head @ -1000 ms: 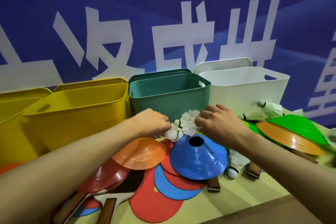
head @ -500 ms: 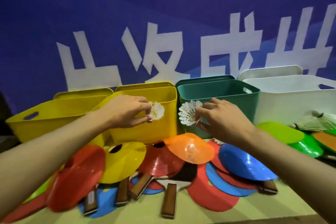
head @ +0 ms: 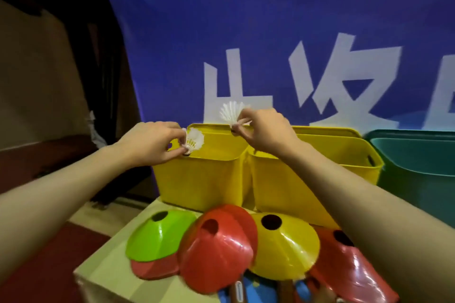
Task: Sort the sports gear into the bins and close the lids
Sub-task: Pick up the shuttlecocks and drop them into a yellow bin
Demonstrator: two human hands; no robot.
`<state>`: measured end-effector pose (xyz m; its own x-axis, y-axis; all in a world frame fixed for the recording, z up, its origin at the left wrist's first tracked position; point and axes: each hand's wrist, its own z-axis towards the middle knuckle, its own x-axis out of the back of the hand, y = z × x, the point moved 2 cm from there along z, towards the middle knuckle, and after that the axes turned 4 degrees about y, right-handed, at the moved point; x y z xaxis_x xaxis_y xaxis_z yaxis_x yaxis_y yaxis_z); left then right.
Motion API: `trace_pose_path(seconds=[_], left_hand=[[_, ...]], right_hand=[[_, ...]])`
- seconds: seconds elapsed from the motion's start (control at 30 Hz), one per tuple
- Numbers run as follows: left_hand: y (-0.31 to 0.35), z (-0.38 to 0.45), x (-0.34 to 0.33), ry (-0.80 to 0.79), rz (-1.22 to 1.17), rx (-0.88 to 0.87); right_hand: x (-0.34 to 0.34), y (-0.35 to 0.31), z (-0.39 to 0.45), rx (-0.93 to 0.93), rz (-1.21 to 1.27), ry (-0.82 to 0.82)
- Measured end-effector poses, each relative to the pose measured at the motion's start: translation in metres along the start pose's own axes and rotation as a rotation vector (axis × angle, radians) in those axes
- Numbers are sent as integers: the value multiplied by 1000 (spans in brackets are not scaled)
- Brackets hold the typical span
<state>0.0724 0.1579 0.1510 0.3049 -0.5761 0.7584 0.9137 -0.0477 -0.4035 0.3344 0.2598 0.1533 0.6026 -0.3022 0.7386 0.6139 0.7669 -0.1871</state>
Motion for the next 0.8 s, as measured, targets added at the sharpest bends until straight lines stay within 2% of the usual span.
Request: trace_pose_path(seconds=[0.1, 0.17, 0.3, 0.47, 0.63, 0.8], left_hand=[[-13, 10, -7, 3, 19, 45], [-13, 26, -18, -27, 6, 97], [18, 58, -41, -212, 61, 151], [100, 76, -32, -154, 56, -36], [204, 100, -6, -107, -34, -257], [302, 133, 13, -76, -107, -399]], right_hand=[[-31, 1, 28, -63, 21, -197], [-33, 11, 18, -54, -27, -202], [-7, 49, -50, -18, -119, -255], [53, 101, -140, -33, -267, -305], [118, 155, -220, -206, -344, -253], [175, 209, -294, -394, -436, -220]])
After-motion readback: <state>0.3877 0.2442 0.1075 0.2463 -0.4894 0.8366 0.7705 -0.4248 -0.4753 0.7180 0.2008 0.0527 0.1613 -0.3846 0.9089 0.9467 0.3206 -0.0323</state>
